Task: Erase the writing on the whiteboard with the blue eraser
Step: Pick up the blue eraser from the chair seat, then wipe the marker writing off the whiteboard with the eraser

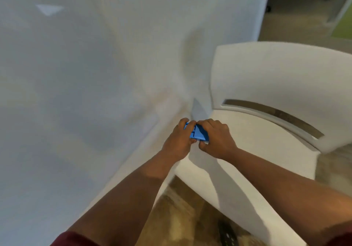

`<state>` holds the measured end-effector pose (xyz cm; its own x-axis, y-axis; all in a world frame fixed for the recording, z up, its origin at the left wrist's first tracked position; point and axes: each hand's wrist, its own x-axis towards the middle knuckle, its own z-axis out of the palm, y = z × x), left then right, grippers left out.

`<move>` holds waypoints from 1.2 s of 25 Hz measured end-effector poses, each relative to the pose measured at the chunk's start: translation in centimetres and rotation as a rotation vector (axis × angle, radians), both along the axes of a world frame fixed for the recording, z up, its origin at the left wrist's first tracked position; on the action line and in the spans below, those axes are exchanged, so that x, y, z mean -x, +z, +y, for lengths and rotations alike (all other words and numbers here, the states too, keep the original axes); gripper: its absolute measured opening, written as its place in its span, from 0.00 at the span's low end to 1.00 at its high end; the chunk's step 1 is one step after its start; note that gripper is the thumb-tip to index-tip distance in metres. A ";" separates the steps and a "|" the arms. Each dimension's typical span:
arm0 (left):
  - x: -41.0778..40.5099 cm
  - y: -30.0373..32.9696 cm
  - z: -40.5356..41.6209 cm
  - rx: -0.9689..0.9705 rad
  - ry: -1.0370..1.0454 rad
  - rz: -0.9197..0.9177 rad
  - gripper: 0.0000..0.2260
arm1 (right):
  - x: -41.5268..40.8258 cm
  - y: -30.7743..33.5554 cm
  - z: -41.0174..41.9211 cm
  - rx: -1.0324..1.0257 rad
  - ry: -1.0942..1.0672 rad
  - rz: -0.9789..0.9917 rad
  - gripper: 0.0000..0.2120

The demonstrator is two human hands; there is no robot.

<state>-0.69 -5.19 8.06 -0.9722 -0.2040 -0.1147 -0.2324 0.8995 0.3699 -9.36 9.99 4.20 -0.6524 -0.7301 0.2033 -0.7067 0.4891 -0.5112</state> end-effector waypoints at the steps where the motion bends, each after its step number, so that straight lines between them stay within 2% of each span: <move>1: -0.7 2.3 -1.3 0.023 0.031 0.042 0.28 | 0.0 2.0 -1.8 0.036 0.030 0.030 0.32; 8: -14.0 19.5 -11.0 0.304 0.234 0.438 0.29 | -8.3 20.2 -15.3 0.370 0.262 0.289 0.29; 13: -28.1 32.5 -16.6 0.599 0.288 0.780 0.30 | -20.6 34.3 -24.1 0.712 0.389 0.460 0.28; 18: -42.2 43.1 -20.0 0.859 0.319 0.909 0.27 | -33.1 45.1 -30.4 0.968 0.522 0.585 0.27; 22: -51.1 49.4 -22.1 1.072 0.363 0.972 0.27 | -38.9 49.9 -33.8 1.065 0.636 0.740 0.29; 25: -57.4 53.5 -24.0 1.227 0.589 1.150 0.25 | -39.7 53.1 -35.7 1.162 0.533 0.721 0.28; 27: -60.4 54.9 -25.8 1.234 0.761 1.230 0.24 | -39.3 55.5 -36.8 1.223 0.418 0.648 0.28; 30: -61.4 53.9 -28.6 1.231 0.809 1.281 0.23 | -39.4 58.4 -38.7 1.298 0.302 0.517 0.29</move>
